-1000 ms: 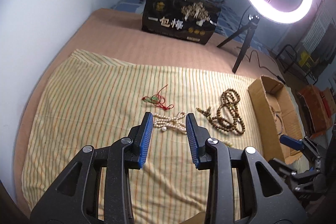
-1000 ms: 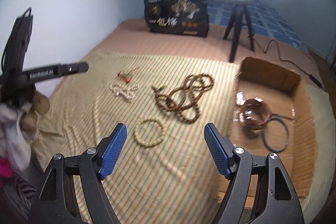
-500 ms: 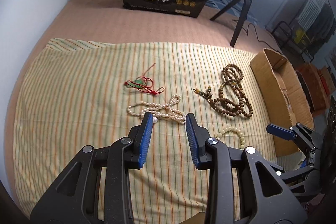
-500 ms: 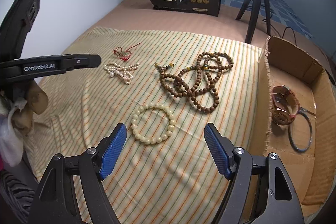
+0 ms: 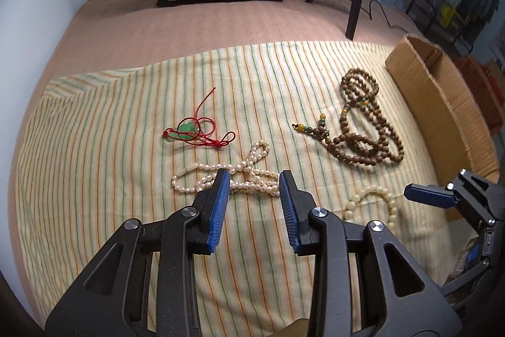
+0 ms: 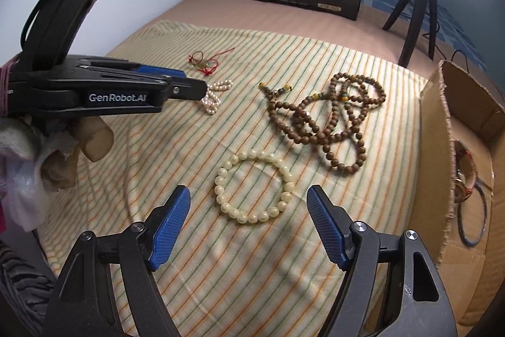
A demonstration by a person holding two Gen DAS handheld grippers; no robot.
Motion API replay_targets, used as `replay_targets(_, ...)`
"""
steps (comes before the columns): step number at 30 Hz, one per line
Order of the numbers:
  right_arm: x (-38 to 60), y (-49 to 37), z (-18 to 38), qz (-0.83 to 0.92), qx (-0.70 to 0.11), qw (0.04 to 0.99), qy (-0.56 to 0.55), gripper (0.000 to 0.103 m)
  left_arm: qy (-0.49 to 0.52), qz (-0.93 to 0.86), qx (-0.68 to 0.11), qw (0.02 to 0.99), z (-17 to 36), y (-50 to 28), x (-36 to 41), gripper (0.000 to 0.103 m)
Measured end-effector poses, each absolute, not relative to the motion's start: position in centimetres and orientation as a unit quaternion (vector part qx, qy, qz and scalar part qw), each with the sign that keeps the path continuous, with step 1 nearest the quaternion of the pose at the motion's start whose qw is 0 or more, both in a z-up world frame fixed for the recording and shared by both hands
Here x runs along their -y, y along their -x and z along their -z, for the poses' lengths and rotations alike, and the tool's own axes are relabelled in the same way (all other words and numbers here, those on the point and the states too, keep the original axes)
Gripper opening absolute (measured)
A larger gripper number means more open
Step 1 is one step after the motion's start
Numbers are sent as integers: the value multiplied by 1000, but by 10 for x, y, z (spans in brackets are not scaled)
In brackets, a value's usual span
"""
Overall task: Organize jewelry
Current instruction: 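Grasp the pearl necklace with the left tool while the right tool grasps the cream bead bracelet, then carry necklace and bracelet into the cardboard box and open both tools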
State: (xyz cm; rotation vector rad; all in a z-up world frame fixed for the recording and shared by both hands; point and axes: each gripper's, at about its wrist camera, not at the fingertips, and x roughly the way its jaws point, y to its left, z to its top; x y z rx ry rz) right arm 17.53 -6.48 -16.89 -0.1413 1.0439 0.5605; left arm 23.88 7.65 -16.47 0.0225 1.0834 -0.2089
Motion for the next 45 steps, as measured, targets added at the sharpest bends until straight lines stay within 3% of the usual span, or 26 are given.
replay_targets(11,56,-187,185,-257,-505,820,74,77,-40,110,-516,848,183,-255,-73,32)
replay_targets(16,50,-188,190,-254,-502,822,87,84,-25,123,-516,848,184,-253,-74,32)
replay_targets(19,43,-187,192,-253,-500,822,107,86,-7,142,-523,840,186,-251,-74,15)
replay_targets(25,40,-187,193,-247,-500,821,125,84,-3,147,-524,839,186,-248,-70,5)
replay_targets(28,40,-187,192,-243,-496,823,135,70,1,145,-523,840,185,-247,-69,5)
replay_targets(31,44,-186,188,-247,-492,823,137,47,10,142,-524,840,184,-248,-71,5)
replay_targets(33,46,-187,187,-251,-492,823,130,24,17,138,-523,841,182,-247,-73,5)
replay_targets(34,48,-188,186,-249,-492,824,131,17,22,135,-522,842,181,-246,-75,5)
replay_targets(42,55,-185,177,-261,-494,823,104,13,64,117,-494,859,150,-238,-97,5)
replay_targets(45,59,-183,169,-263,-486,828,96,6,78,114,-479,867,134,-235,-103,5)
